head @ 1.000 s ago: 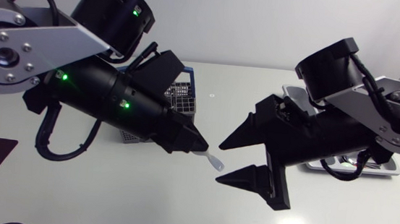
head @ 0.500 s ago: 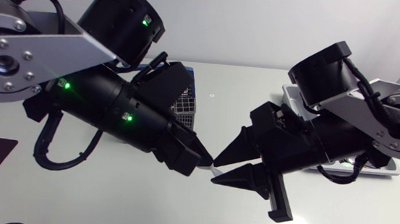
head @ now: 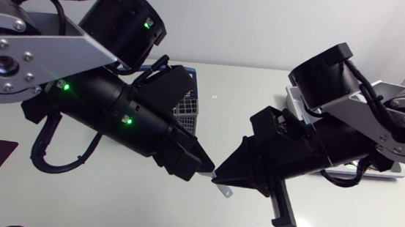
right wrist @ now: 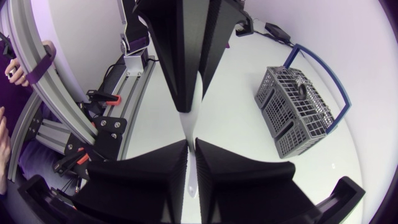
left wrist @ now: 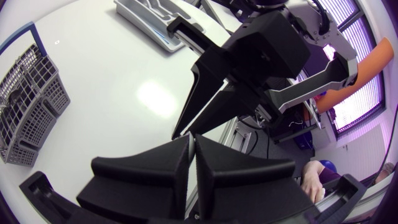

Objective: Unload the cutlery basket into the drawer organizer.

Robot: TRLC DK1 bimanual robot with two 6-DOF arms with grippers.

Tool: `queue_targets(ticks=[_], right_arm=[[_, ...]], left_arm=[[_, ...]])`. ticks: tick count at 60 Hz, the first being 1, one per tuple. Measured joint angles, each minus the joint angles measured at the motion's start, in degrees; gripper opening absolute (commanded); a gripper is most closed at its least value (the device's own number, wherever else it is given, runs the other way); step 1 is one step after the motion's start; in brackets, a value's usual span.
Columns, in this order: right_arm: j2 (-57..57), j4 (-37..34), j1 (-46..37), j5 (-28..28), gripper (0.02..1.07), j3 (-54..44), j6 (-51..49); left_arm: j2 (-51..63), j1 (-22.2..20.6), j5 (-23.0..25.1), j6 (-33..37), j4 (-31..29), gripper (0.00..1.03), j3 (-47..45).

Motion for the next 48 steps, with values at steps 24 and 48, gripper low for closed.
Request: queue_targets(ticks=[24, 48], right_arm=[[0.0, -0.9, 0.26, 0.11, 0.08, -0.66, 0.11], [-1.53, -4.5, -10.01, 1.53, 0.08, -2.95, -3.48]], left_arm=[[0.0, 3.58, 0.0, -2.23, -1.4, 1.0, 2.56], [3.3, 17.53, -4.94, -12.59, -0.2, 0.99, 10.36]])
